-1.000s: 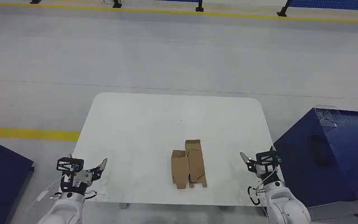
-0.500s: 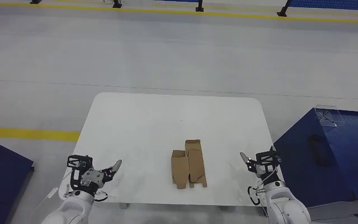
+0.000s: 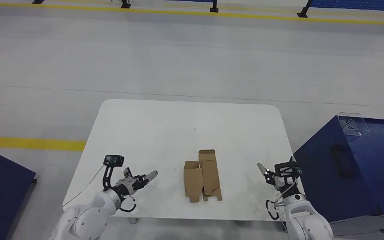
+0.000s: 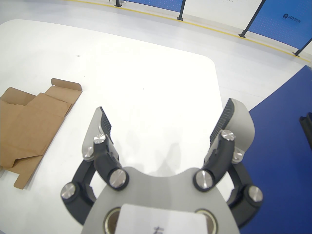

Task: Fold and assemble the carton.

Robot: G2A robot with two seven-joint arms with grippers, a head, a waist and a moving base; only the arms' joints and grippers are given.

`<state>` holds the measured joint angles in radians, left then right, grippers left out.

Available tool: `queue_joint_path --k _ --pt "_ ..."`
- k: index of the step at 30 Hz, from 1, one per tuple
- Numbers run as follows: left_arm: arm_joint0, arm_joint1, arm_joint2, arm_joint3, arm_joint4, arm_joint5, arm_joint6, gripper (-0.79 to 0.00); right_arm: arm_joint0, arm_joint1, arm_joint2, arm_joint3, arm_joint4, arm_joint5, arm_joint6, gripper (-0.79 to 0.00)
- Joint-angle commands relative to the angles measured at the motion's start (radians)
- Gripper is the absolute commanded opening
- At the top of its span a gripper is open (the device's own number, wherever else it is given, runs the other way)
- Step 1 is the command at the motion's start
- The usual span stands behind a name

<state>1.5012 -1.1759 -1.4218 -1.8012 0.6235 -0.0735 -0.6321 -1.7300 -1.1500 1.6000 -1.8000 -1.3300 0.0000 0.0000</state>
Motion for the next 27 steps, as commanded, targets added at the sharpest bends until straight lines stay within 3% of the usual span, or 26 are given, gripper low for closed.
queue_joint_path --k 1,11,18,23,25,27 --pt "-0.029 -0.001 0.017 0.03 -0.036 0.018 -0.059 0.0 0.0 0.0 0.0 0.0 0.0 0.0 0.0 0.0" --pt "-0.2 -0.011 0.112 0.206 -0.183 0.077 -0.293 0.0 0.0 0.0 0.0 0.0 0.0 0.0 0.0 0.0" --pt "-0.307 -0.025 0.216 0.304 -0.225 0.064 -0.364 -0.132 0.0 0.0 0.0 0.0 0.0 0.0 0.0 0.0" --pt "-0.365 -0.039 0.286 0.331 -0.268 0.028 -0.368 -0.256 0.0 0.0 0.0 0.0 0.0 0.0 0.0 0.0" --pt "-0.383 -0.045 0.312 0.334 -0.278 0.014 -0.359 -0.259 0.0 0.0 0.0 0.0 0.0 0.0 0.0 0.0" --pt "-0.406 -0.051 0.342 0.352 -0.28 0.021 -0.367 -0.326 0.0 0.0 0.0 0.0 0.0 0.0 0.0 0.0"
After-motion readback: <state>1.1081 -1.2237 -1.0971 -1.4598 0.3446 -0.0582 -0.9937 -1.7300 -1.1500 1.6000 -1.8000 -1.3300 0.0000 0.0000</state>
